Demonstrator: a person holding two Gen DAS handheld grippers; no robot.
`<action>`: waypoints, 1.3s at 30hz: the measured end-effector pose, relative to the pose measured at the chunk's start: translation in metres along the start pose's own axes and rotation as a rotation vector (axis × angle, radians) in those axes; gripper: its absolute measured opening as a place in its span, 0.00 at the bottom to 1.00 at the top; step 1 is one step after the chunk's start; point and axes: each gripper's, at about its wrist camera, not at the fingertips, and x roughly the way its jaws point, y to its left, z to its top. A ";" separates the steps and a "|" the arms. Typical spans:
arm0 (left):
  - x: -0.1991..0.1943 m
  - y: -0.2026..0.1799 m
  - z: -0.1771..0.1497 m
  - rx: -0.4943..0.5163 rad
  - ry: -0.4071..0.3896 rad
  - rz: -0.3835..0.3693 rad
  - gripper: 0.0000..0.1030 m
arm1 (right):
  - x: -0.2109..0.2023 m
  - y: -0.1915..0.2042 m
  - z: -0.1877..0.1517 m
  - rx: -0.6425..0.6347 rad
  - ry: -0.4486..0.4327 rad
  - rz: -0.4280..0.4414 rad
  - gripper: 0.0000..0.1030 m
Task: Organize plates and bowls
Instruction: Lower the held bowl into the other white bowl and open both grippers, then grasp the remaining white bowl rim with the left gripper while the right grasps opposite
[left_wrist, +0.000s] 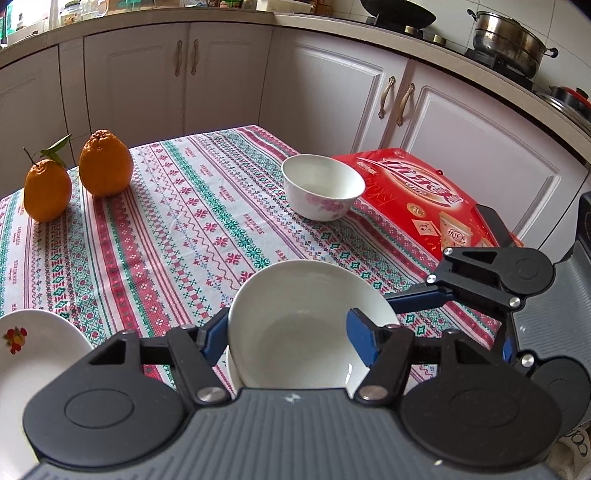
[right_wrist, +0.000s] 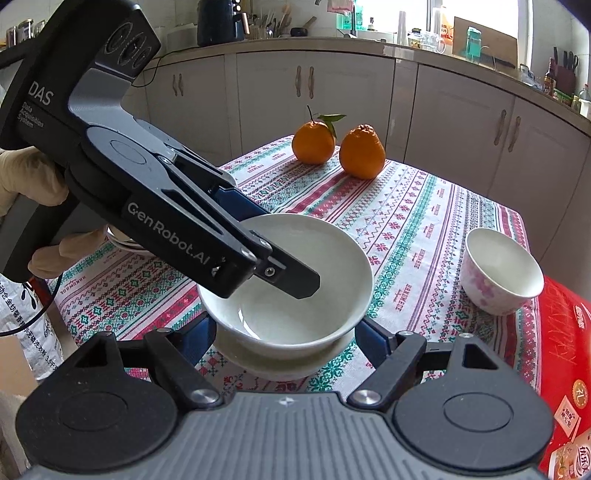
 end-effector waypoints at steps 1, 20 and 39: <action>0.000 0.000 0.000 0.000 0.001 0.001 0.64 | 0.001 0.000 0.000 0.000 0.002 0.001 0.83; -0.003 0.004 -0.002 0.005 -0.023 0.027 0.80 | -0.007 -0.002 -0.002 0.009 -0.043 -0.009 1.00; 0.021 -0.020 0.067 0.167 -0.049 0.037 0.87 | -0.038 -0.086 -0.015 0.141 -0.114 -0.209 1.00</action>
